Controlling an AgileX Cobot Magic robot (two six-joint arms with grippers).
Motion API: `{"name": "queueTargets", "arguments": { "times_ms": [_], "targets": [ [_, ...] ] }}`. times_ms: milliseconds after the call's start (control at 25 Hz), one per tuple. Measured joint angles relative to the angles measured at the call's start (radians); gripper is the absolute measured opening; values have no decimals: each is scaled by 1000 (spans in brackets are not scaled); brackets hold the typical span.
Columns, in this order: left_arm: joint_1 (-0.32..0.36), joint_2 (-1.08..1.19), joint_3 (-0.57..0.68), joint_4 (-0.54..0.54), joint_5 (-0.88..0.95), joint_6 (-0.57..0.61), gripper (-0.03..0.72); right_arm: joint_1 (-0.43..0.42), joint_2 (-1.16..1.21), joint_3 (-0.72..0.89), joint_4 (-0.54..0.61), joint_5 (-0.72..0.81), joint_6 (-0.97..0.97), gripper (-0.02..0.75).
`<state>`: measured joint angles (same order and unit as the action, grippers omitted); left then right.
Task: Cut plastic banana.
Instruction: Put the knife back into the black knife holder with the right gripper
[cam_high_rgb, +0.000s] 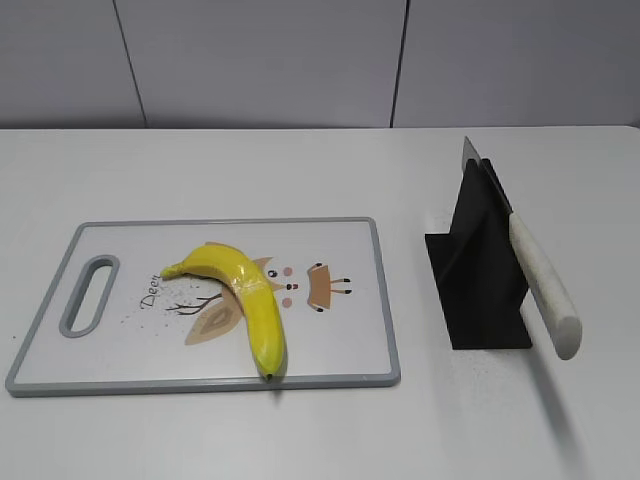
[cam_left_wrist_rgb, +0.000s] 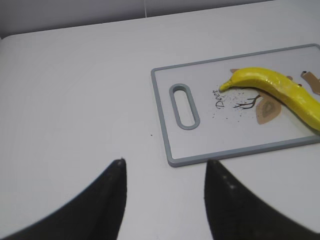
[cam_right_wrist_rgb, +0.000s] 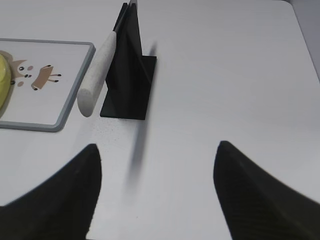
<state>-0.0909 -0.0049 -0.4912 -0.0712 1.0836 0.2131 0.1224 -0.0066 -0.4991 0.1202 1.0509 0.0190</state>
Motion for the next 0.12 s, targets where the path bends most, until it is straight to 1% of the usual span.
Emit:
{"name": "queueTargets", "arguments": {
  "times_ms": [120],
  "targets": [
    [0, 0, 0, 0, 0, 0, 490, 0, 0, 0, 0, 0, 0, 559]
  ]
}}
